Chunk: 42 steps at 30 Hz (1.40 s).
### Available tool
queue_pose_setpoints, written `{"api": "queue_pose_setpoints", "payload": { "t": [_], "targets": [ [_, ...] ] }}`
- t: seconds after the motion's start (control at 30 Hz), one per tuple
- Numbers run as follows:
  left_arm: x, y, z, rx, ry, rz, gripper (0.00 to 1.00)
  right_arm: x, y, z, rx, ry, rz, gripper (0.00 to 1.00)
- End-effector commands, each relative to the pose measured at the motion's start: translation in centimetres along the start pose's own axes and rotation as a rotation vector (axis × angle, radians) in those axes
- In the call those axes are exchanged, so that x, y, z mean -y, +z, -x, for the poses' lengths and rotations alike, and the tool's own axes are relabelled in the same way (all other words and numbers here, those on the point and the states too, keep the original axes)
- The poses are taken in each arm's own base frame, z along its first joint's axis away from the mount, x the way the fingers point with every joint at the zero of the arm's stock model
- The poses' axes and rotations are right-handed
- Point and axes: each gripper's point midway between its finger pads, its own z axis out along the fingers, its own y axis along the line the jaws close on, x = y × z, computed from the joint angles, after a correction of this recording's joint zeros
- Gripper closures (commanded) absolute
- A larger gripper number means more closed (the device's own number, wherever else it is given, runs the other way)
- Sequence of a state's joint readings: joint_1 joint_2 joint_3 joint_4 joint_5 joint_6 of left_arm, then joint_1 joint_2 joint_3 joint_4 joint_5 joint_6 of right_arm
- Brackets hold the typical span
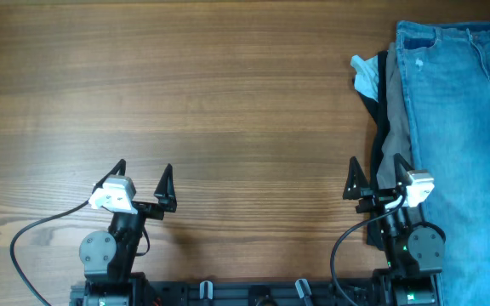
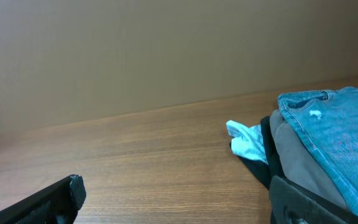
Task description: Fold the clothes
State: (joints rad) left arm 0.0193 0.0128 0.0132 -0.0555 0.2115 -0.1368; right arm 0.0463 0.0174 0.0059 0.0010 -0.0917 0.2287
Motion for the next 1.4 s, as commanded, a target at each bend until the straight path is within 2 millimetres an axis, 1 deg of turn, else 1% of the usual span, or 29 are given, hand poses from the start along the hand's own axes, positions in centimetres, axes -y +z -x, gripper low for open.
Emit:
{"api": "queue_pose_setpoints", "payload": {
  "t": [0.0, 0.73, 0.87, 0.93, 0.97, 1.03, 1.1, 1.17, 1.2, 1.23, 1.3, 1.37],
  "targets": [
    [0.4, 0.0, -0.3, -0.007, -0.006, -0.021, 0.00, 1.2, -0.1, 0.4, 0.022, 0.010, -0.069, 0.00],
    [0.4, 0.0, -0.3, -0.007, -0.006, -0.021, 0.00, 1.2, -0.1, 0.6, 0.031, 0.011, -0.067, 0.00],
    [0.4, 0.0, -0.3, -0.007, -0.006, -0.021, 0.00, 1.2, -0.1, 0.4, 0.025, 0.070, -0.066, 0.00],
    [0.6, 0.0, -0.3, -0.004, -0.006, -0.033, 0.00, 0.5, 0.0, 0.3, 0.017, 0.070, -0.029, 0.00],
    [1.0, 0.0, 0.0, 0.005, -0.003, -0.055, 0.00, -0.2, 0.0, 0.4, 0.015, 0.079, 0.011, 0.00],
    [2.0, -0.1, 1.0, 0.040, 0.010, -0.110, 0.00, -0.8, -0.1, 0.9, 0.025, 0.140, 0.046, 0.00],
    [2.7, -0.4, 2.7, 0.087, 0.024, -0.134, 0.00, -1.5, -0.3, 2.1, 0.042, 0.186, 0.077, 0.00],
    [3.2, -1.0, 4.9, 0.128, 0.035, -0.142, 0.00, -2.6, -0.7, 4.5, 0.071, 0.178, 0.115, 0.00],
    [3.6, -1.3, 6.5, 0.144, 0.038, -0.146, 0.00, -3.1, -0.8, 5.8, 0.080, 0.176, 0.131, 0.00],
    [3.9, -1.5, 7.3, 0.144, 0.036, -0.146, 0.00, -3.7, -0.8, 7.0, 0.075, 0.173, 0.147, 0.00],
    [4.2, -1.7, 8.9, 0.114, 0.026, -0.140, 0.00, -4.5, -0.2, 8.4, 0.032, 0.175, 0.164, 0.00],
    [4.4, -1.4, 10.2, 0.042, -0.023, -0.122, 0.00, -5.2, 1.4, 9.4, -0.075, 0.192, 0.171, 0.00]
  ]
}}
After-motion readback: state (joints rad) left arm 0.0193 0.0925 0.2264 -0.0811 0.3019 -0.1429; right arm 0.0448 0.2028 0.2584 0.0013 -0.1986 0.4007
